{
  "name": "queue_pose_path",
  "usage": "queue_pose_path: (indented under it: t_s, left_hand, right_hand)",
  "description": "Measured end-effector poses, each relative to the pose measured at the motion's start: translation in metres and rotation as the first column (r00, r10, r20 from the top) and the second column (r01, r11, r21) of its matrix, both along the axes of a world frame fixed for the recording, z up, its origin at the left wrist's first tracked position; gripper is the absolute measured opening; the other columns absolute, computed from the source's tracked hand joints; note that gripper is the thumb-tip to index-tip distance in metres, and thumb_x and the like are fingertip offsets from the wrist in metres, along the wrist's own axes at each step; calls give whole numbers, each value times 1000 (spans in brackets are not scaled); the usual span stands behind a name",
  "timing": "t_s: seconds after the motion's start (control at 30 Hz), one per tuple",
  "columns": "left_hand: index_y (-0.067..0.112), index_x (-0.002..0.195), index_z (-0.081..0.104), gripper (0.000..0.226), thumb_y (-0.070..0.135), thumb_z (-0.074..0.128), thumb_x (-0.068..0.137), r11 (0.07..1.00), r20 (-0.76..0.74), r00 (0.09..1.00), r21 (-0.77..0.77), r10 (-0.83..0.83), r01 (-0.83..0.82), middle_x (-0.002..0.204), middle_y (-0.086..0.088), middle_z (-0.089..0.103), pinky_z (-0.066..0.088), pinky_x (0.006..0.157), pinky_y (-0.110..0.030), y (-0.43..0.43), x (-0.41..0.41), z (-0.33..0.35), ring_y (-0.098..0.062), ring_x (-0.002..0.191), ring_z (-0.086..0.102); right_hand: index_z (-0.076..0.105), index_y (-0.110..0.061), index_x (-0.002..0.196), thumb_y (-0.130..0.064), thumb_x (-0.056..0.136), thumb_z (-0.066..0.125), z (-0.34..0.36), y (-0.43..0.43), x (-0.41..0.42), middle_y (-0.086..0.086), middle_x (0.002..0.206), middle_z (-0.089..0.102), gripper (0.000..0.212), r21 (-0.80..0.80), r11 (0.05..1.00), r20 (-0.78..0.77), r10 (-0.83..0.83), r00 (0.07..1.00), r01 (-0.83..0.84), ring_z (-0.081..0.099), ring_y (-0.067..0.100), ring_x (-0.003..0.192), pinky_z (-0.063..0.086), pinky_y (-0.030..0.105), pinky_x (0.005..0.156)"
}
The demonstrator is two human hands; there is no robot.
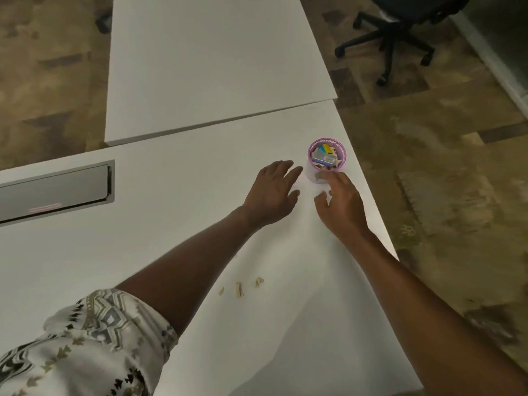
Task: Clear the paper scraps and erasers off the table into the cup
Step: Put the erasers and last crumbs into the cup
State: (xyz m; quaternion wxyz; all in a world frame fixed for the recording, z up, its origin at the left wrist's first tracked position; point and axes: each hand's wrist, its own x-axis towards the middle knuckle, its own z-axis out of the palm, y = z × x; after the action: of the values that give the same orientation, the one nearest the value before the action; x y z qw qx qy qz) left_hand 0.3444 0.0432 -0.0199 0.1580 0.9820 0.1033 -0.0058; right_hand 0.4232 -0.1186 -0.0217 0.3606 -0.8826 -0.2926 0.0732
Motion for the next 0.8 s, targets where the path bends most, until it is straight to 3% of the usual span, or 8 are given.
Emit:
queue_pose_path:
  t_s: [0.17,0.27,0.4,0.47,0.57,0.67,0.8]
  left_hand:
    - [13,148,44,53,29,54,98,982,-98,986,-123,135,-147,154,-12,42,37,112,-41,1,-87,-17,-30,143,37]
    - [12,150,40,55,30,52,99,963,-163,964,-137,210,-233,156,-12,38,37,114,-39,-2,-142,-32,-29,145,35]
    - [8,153,33,59,30,49,101,924,-271,910,-135,313,-358,161,-14,30,31,119,-37,-12,-207,-52,-29,148,28]
    - [4,153,31,58,26,45,101,928,-308,902,-119,304,-354,162,-16,27,26,122,-37,-16,-229,-60,-30,149,26]
    - [0,152,29,56,21,38,101,945,-324,906,-89,273,-316,164,-18,18,22,123,-39,-20,-249,-68,-33,151,22]
    - [1,154,24,56,19,32,101,955,-323,909,-46,265,-295,166,-17,10,17,124,-38,-29,-262,-72,-31,153,17]
    - [3,155,26,57,17,34,100,952,-304,915,-73,264,-299,166,-16,11,15,125,-37,-40,-282,-75,-30,154,15]
  right_hand:
    - [62,-13,127,-4,89,60,-11,-4,-57,5,131,62,40,-72,991,-77,104,992,-110,61,22,116,50,31,100]
    - [62,-9,127,-1,85,59,-24,-8,-95,7,128,62,43,-112,977,-126,165,978,-180,60,27,116,50,37,99]
    - [53,-8,139,-6,87,57,-45,-10,-143,8,140,53,53,-267,920,-244,223,944,-286,51,28,128,44,36,105]
    - [49,-8,140,-6,86,54,-55,-8,-165,9,139,48,54,-375,865,-267,243,932,-333,47,30,128,46,36,99]
    - [55,-8,117,1,81,48,-64,-4,-198,9,123,48,38,-484,824,-235,203,950,-296,48,31,114,45,33,77]
    - [56,-7,105,6,79,45,-68,5,-225,11,114,48,31,-512,816,-235,166,958,-267,50,31,105,42,32,72]
    - [55,-5,133,4,86,47,-69,18,-243,13,128,50,49,-403,851,-285,234,930,-337,50,34,116,47,38,91]
